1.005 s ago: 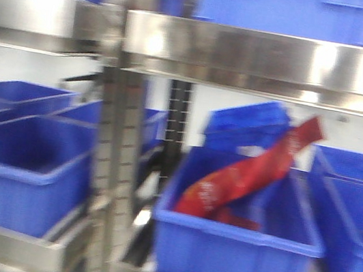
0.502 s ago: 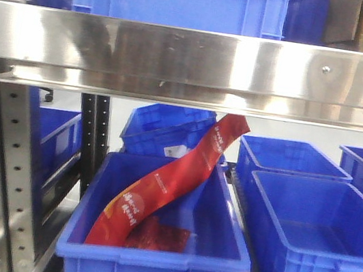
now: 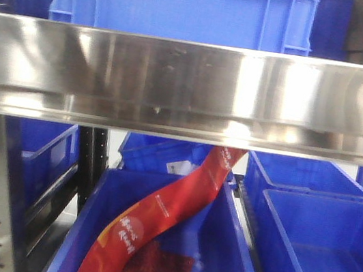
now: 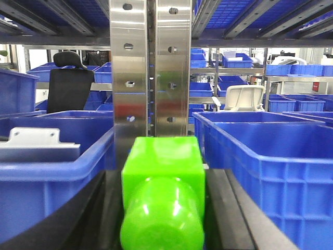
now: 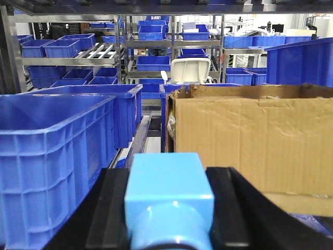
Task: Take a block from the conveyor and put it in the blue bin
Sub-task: 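Move both held bricks over the blue bins on the shelf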
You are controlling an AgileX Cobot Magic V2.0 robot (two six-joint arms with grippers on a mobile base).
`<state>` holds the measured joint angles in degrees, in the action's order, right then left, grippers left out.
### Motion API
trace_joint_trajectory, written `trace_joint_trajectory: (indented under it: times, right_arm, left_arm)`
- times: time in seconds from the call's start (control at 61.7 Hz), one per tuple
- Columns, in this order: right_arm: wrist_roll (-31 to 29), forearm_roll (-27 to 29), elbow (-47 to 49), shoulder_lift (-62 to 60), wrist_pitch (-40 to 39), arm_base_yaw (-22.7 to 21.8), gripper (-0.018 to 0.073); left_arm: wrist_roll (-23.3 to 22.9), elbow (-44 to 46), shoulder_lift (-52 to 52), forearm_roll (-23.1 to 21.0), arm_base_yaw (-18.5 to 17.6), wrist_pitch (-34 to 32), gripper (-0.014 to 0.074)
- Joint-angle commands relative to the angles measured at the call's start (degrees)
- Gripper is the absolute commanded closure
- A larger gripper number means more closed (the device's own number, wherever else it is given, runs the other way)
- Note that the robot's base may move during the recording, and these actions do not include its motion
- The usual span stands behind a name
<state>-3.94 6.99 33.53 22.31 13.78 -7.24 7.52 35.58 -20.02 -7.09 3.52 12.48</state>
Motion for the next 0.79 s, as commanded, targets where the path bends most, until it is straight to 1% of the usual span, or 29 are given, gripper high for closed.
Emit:
trace_joint_trajectory:
  times: [0.0,0.778]
  right_arm:
    - [-0.29,0.02,-0.11,-0.22,-1.4,0.03,0.0721]
    - [-0.29,0.02,-0.11,-0.22,-1.4,0.03,0.0721]
  left_arm:
    - [0.26,-0.03,0.12,-0.16,-0.27,-1.44,0.0707]
    - [0.26,-0.03,0.12,-0.16,-0.27,-1.44,0.0707]
